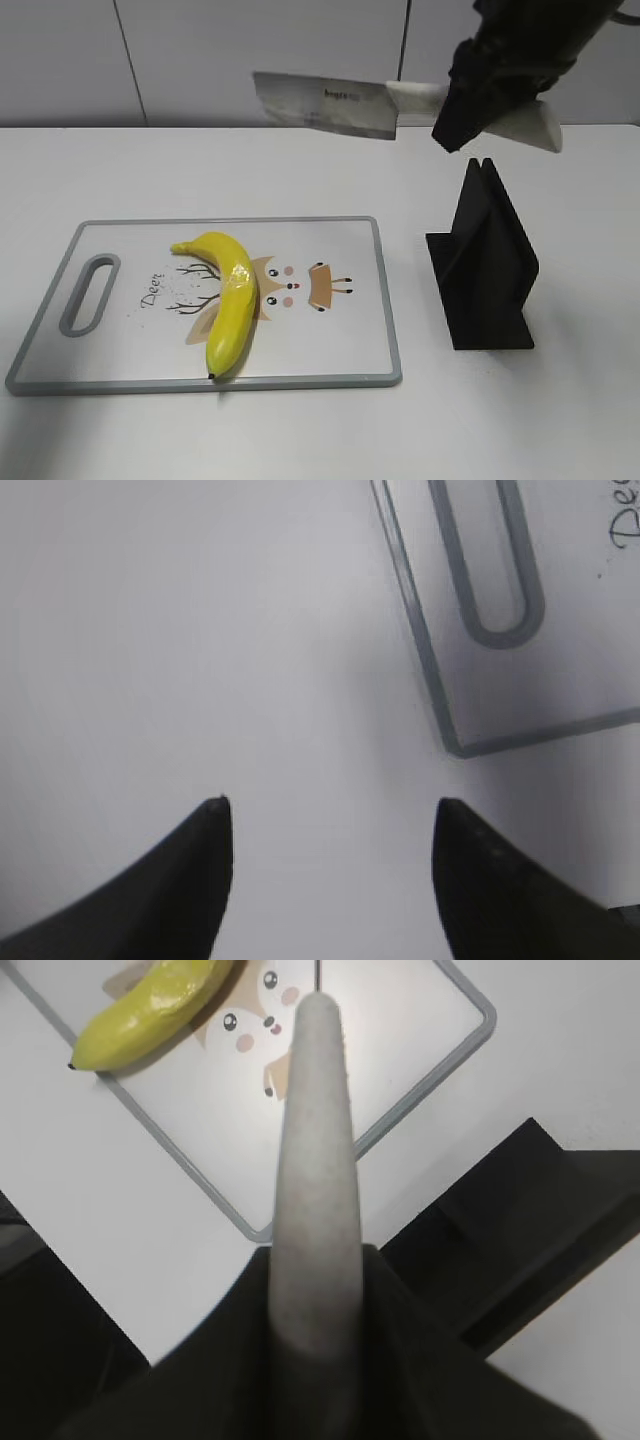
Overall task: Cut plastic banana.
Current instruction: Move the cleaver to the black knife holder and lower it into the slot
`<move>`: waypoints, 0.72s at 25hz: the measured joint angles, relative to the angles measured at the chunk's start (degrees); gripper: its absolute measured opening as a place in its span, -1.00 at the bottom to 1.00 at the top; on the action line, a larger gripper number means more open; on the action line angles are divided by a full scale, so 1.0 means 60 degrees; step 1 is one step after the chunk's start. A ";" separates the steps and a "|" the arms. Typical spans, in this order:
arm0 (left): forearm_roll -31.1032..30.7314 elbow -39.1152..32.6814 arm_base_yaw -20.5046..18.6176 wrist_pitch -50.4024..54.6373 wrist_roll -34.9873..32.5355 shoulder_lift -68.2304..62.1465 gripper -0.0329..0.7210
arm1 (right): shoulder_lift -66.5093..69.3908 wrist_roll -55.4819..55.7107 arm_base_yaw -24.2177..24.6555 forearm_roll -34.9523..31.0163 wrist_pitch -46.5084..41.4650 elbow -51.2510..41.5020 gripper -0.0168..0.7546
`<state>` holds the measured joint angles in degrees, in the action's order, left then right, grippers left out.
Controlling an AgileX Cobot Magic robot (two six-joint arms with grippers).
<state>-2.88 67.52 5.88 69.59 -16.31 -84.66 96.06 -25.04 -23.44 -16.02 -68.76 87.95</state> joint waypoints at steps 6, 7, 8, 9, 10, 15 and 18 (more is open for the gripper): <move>0.0072 -0.0633 -0.0023 0.0011 0.0247 0.1441 0.63 | -0.1063 0.1858 0.0000 0.0000 0.0077 -0.0679 -0.54; 0.0075 -0.0808 -0.0023 0.0011 0.0277 0.1724 0.64 | -0.1262 0.2118 0.0000 0.0013 0.0146 -0.0901 -0.54; 0.0075 -0.0979 -0.0023 0.0021 0.0277 0.2074 0.64 | -0.1437 0.2371 0.0000 0.0026 0.0240 -0.1106 -0.54; 0.0075 -0.1123 -0.0023 0.0021 0.0277 0.2446 0.64 | -0.1657 0.2597 0.0000 0.0052 0.0360 -0.1374 -0.54; 0.0083 -0.1304 -0.0023 0.0021 0.0285 0.2835 0.64 | -0.1891 0.2898 0.0000 0.0100 0.0547 -0.1655 -0.54; 0.0083 -0.2311 -0.0023 0.0040 0.0424 0.4737 0.64 | -0.3043 0.4265 0.0000 0.0237 0.1683 -0.2993 -0.54; 0.0083 -0.2935 -0.0023 0.0049 0.0552 0.5909 0.64 | -0.3587 0.4722 0.0000 0.0271 0.2198 -0.3726 -0.54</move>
<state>-2.38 49.91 5.75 69.88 -12.99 -49.21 74.54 3.29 -23.44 -14.40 -55.57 65.59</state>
